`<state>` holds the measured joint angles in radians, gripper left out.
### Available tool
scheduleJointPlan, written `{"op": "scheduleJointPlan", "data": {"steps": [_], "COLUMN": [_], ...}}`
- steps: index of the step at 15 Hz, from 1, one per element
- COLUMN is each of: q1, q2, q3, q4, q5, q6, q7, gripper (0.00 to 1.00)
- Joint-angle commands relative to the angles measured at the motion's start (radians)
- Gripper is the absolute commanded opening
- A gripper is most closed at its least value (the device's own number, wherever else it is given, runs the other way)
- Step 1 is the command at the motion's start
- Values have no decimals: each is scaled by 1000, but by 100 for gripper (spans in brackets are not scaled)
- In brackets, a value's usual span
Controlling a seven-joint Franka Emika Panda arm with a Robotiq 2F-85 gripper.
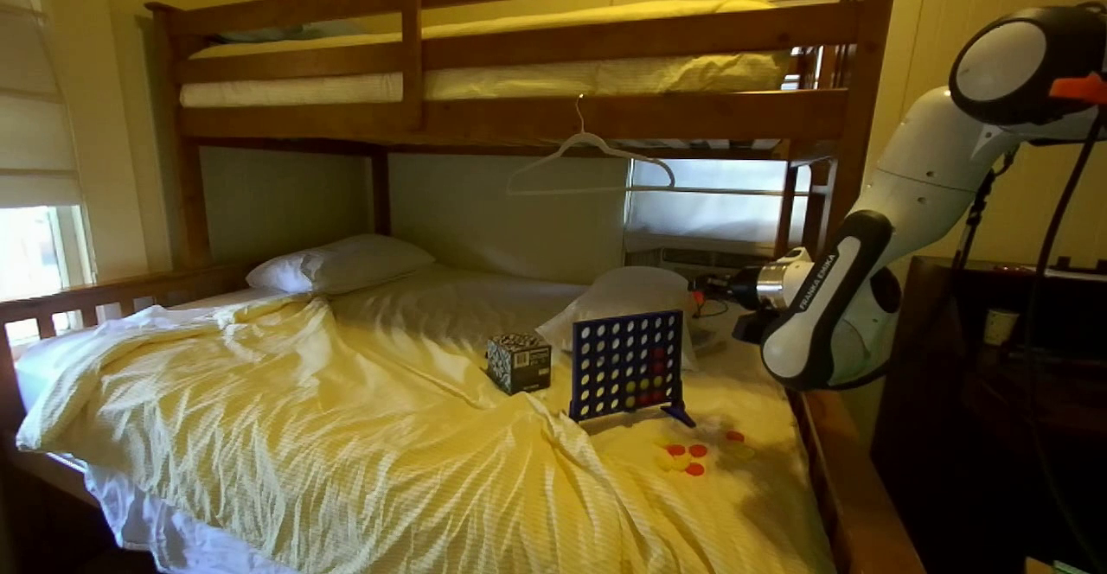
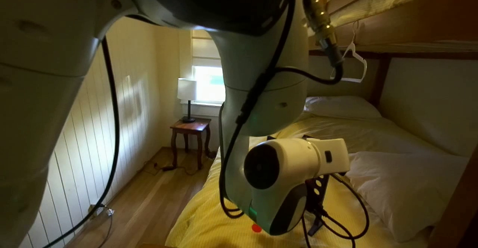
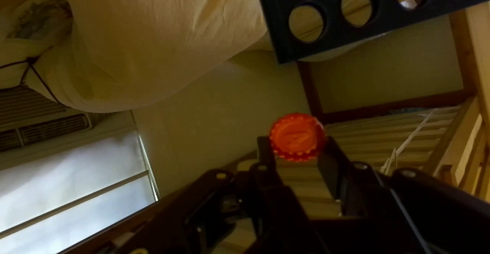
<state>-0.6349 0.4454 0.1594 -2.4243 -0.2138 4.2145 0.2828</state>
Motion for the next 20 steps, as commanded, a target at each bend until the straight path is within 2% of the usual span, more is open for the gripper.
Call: {"op": "scheduleJointPlan", "data": {"steps": [1, 2, 3, 5, 8, 9, 14, 20], "q1": [14, 86, 99, 134, 144, 144, 251, 337], "q2": [44, 2, 5, 7, 7, 7, 15, 39], "q3": [25, -78, -89, -128, -138, -138, -217, -247], "q4": [58, 22, 27, 26, 26, 26, 30, 61], "q5": [73, 23, 26, 27, 27, 27, 194, 308], "q6": [34, 5, 2, 1, 1, 1, 1, 1], "q7": [-10, 42, 43, 46, 48, 48, -18, -53], "gripper": [9, 9, 34, 34, 34, 9, 9, 9]}}
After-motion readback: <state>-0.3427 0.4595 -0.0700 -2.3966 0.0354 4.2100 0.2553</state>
